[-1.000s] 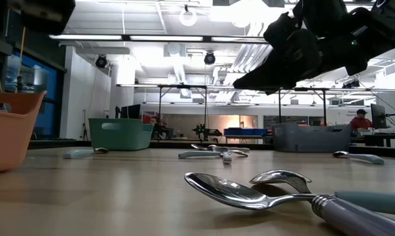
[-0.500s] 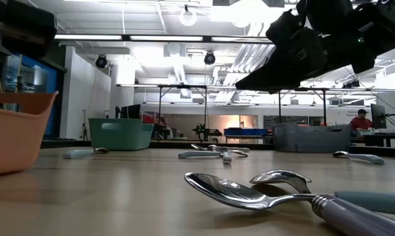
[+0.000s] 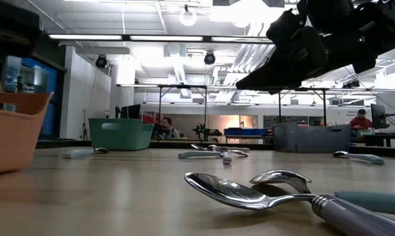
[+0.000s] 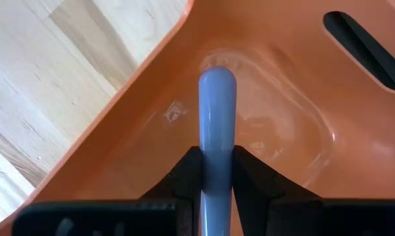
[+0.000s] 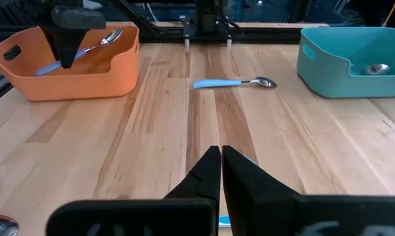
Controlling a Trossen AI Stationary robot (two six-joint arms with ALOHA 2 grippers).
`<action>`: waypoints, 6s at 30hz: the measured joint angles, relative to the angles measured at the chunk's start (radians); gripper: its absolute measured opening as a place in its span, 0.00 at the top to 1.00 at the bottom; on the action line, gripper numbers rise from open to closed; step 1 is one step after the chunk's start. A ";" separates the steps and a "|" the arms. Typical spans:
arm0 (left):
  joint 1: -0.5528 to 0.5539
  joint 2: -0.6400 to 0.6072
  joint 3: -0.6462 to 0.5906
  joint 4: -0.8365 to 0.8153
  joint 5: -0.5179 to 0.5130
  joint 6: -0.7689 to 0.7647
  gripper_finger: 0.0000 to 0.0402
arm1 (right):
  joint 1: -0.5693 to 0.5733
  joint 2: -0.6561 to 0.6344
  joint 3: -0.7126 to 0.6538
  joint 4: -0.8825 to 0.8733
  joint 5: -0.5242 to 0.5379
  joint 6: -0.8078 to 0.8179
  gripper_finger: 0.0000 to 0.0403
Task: Sort silverware by color (type)
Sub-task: Put the violet spoon into the orange bin, then put the light blue spoon into the black bin
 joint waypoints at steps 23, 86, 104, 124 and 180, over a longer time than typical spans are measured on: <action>0.010 0.000 0.000 0.001 0.011 0.161 0.88 | 0.000 0.000 0.000 -0.030 0.000 -0.019 1.00; 0.162 -0.001 0.014 -0.091 -0.016 -0.075 0.97 | -0.003 0.000 0.000 -0.043 -0.008 -0.177 1.00; 0.359 -0.293 -0.240 0.364 0.000 0.081 1.00 | -0.013 0.000 0.000 -0.043 -0.008 -0.288 1.00; 0.623 -0.412 -0.688 1.042 -0.262 0.097 1.00 | -0.121 0.001 0.288 -0.590 -0.008 -0.266 1.00; 1.226 -0.412 -0.823 1.459 0.079 0.164 1.00 | -0.222 0.584 0.924 -1.228 -0.151 -0.460 0.61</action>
